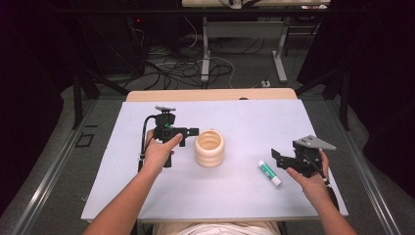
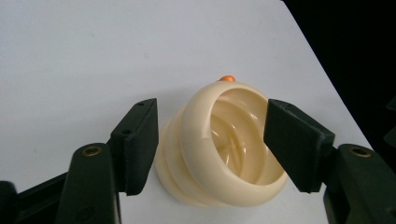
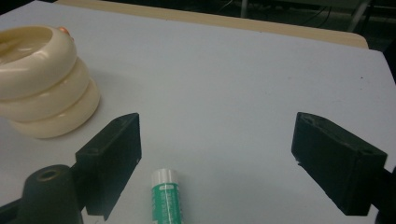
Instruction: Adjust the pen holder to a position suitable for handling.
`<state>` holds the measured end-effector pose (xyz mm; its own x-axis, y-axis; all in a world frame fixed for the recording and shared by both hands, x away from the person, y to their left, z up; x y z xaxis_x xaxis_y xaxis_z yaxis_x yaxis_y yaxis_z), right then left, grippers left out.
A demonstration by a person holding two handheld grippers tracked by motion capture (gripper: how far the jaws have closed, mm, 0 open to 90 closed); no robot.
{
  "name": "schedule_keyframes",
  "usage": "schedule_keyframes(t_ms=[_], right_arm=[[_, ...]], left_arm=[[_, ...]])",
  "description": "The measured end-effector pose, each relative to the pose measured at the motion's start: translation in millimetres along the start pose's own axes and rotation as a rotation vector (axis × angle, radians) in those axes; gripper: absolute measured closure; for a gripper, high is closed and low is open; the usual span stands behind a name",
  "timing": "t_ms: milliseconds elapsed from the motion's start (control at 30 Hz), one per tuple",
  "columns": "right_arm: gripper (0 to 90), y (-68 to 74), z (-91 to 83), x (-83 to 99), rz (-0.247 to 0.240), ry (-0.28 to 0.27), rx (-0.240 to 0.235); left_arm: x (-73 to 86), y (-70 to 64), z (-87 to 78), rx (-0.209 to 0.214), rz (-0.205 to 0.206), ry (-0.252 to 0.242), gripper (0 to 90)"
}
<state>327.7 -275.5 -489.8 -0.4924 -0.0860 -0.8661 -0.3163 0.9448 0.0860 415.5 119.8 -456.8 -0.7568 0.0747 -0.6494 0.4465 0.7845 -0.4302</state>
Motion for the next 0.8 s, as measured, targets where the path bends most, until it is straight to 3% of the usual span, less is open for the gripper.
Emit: schedule_keyframes(t_ms=[200, 433, 500, 800], right_arm=[[15.1, 3.1, 3.7, -0.8, -0.059, 0.046, -0.018], [15.8, 8.2, 8.2, -0.6, -0.105, 0.097, -0.029], [15.9, 8.7, 9.1, -0.5, -0.107, 0.109, -0.032], [19.0, 10.7, 15.1, -1.0, -0.1, 0.193, -0.046]], left_arm=[[7.6, 5.3, -12.9, -0.026, 0.081, -0.075, 28.0], [16.4, 12.8, -30.3, -0.032, 0.139, -0.145, 23.9], [19.5, 13.9, -33.9, -0.06, 0.151, -0.154, 19.4], [32.8, 21.9, -49.4, -0.088, 0.183, -0.194, 16.2]])
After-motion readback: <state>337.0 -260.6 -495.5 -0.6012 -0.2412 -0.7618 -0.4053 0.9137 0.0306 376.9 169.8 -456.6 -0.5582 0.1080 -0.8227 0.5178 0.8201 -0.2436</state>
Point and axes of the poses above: each handheld gripper's, and its own axes: z roughly forward along the jaws, x roughly out of its underside, y roughly to its left, the point moved 1 cm from there along z, roughly forward along the jaws, and after that the axes turned 3 degrees about z, right-handed, at the moved point
